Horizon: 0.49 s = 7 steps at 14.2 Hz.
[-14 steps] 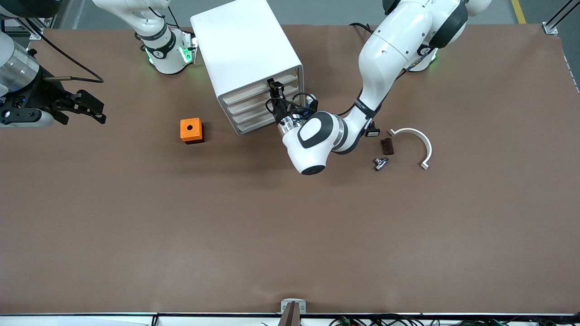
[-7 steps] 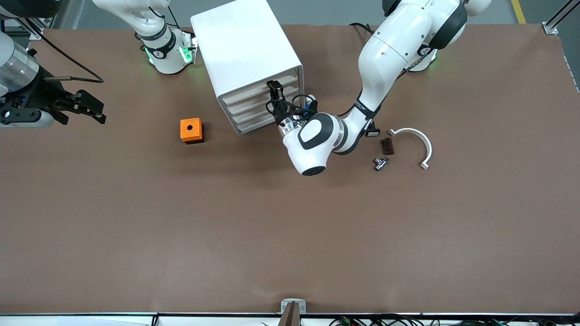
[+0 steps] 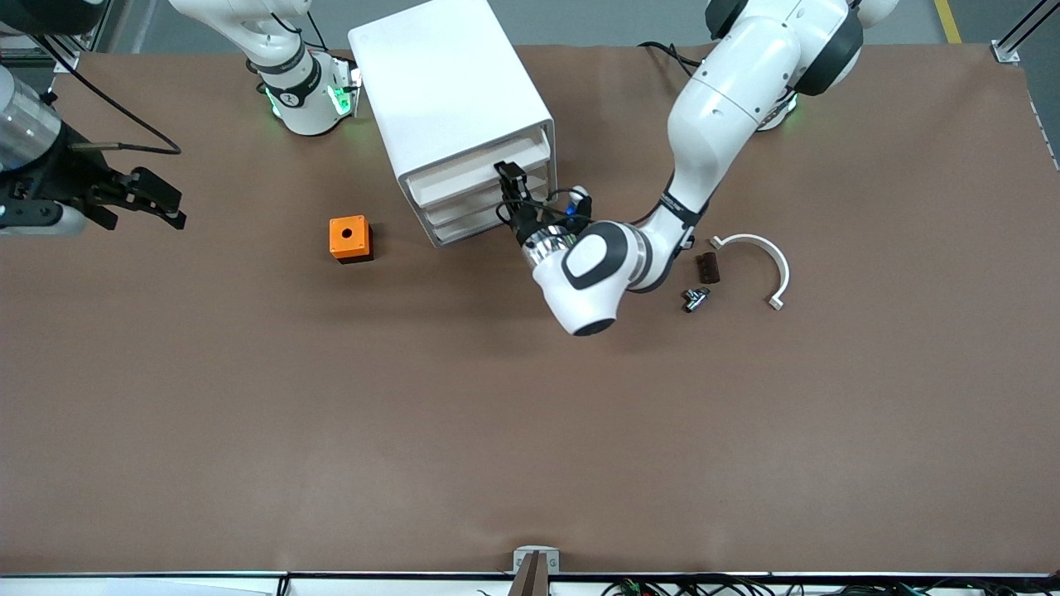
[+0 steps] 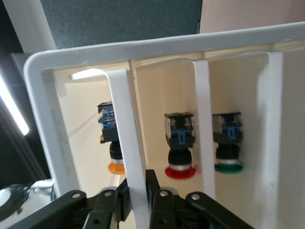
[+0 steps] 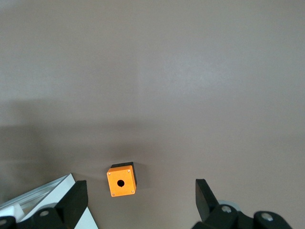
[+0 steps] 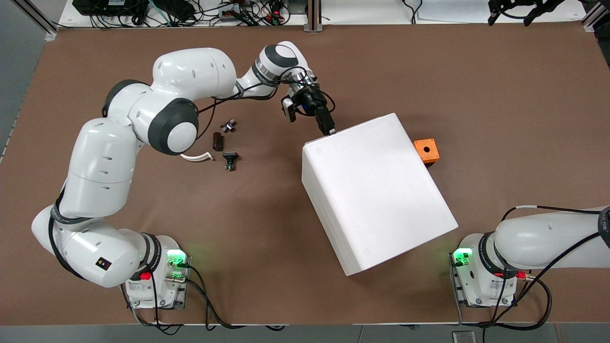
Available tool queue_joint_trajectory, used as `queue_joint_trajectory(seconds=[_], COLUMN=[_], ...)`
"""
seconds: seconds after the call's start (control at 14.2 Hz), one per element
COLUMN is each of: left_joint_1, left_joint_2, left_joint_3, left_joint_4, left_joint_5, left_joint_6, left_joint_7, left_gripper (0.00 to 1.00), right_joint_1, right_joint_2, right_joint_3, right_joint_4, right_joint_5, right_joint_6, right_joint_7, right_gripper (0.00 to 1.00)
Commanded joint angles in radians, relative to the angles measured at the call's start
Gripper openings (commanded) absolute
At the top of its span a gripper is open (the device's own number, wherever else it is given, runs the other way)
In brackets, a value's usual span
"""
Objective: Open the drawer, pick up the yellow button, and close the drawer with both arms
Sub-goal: 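Pull the drawer open with the left gripper while the right gripper approaches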
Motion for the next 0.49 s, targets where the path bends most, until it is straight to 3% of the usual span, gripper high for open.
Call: queue_joint_trajectory(seconds=[0.0,0.42], left_joint_1=[0.037,0.12], left_joint_2=[0.027,0.046], left_joint_3=[0.006,0.008], left_joint_4=[0.013,0.012], left_joint_5=[-0.026,-0.046], left_joint_6=[0.021,0.022], left_joint_7=[0.017,0.016], left_gripper=[0.14,0.15], right_joint_1=[-0.012,-0.041], right_joint_2=[0.065,0.216], right_joint_3=[0.007,0.007], right_joint_4=[0.032,0.098], right_joint_5=[0.004,-0.013], right_joint_6=[0.012,0.03], right_joint_7=[-0.006,-0.006], right_gripper=[1.0,1.0])
